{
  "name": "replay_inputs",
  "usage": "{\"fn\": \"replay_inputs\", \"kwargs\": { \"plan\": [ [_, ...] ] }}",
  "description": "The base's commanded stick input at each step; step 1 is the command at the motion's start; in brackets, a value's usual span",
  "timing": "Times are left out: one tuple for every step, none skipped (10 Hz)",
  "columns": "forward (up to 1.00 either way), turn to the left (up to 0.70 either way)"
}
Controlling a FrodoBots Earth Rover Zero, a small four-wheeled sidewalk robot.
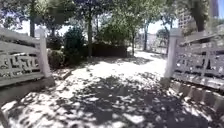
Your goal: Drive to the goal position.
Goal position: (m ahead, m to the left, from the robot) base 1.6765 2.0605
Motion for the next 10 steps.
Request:
{"fn": "replay_inputs", "kwargs": {
  "plan": [
    [0.45,0.0],
    [0.45,0.0],
    [0.45,0.0],
    [0.45,0.0],
    [0.45,0.0],
    [0.45,0.0],
    [0.45,0.0],
    [0.45,0.0],
    [0.45,0.26],
    [0.45,0.27]
  ]
}}
